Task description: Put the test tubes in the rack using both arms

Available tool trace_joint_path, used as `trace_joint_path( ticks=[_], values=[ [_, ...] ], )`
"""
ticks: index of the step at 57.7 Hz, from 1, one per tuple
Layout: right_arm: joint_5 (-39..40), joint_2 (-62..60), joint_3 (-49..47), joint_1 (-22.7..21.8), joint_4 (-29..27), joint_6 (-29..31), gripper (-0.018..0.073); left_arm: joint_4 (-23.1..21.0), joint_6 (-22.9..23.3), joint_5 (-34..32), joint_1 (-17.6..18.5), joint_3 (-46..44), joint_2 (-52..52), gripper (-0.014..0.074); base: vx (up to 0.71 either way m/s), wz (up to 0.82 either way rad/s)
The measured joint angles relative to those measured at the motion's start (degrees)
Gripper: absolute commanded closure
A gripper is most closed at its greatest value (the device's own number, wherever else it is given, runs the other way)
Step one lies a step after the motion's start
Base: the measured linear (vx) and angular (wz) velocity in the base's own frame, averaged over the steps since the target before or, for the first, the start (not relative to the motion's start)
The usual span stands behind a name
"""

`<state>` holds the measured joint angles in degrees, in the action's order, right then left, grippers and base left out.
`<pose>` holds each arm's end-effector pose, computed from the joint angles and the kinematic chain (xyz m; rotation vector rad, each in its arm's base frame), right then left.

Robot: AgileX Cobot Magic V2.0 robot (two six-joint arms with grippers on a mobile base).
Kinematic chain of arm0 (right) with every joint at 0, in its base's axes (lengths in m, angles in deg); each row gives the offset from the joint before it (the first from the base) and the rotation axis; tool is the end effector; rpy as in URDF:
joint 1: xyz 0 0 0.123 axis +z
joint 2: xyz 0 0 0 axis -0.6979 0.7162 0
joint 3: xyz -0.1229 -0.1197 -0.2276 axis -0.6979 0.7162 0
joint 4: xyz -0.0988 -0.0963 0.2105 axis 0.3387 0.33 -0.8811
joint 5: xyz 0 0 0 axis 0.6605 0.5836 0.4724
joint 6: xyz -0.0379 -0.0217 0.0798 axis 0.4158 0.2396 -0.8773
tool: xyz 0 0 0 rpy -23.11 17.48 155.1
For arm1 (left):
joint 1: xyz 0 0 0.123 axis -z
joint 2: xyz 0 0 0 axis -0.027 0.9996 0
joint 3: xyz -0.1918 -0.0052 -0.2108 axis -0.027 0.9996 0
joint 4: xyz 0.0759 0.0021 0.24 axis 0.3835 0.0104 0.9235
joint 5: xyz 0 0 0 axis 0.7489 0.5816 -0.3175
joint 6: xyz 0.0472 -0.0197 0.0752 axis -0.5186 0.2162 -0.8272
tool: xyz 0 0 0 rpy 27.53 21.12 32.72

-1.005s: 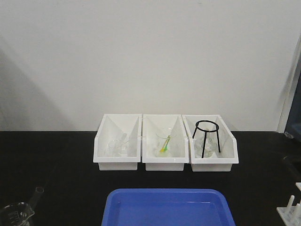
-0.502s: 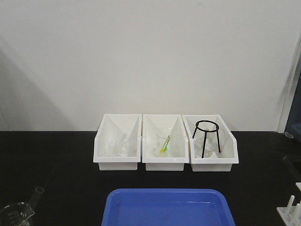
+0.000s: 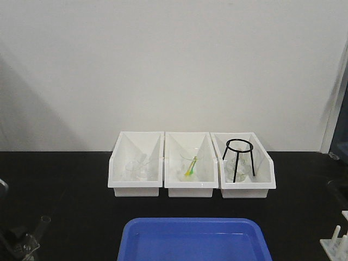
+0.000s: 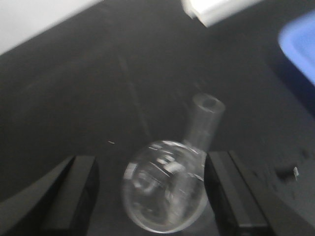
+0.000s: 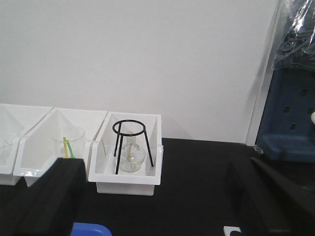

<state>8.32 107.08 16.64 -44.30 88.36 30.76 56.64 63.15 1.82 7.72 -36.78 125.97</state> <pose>0.1752 -0.0001 0.3453 -0.0422 1.6401 -0.0398 0.2516 -0.0268 0.2714 0.5522 2.2003 0.1524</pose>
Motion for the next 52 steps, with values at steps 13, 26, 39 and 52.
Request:
trace_joint_path(
  ticks=[13, 26, 39, 52],
  values=[
    [0.9, 5.1, 0.0, 0.0, 0.0, 0.0, -0.0020, -1.3, -1.5, -7.0, 0.7, 3.7, 6.9, 0.0036, 0.00, 0.00],
    [1.1, 8.1, 0.0, 0.0, 0.0, 0.1, -0.0015, -1.3, -1.1, -18.8, 0.8, 5.1, 11.0, 0.0036, 0.00, 0.00],
    [2.8, 8.8, 0.0, 0.0, 0.1, 1.0, -0.0015, -1.3, 0.5, -24.1, 0.8, 5.1, 14.7, 0.0036, 0.00, 0.00],
    [4.0, 8.8, 0.0, 0.0, 0.2, 1.5, -0.0014, -1.3, 2.0, -28.7, 0.8, 5.1, 18.4, 0.0036, 0.00, 0.00]
  ],
)
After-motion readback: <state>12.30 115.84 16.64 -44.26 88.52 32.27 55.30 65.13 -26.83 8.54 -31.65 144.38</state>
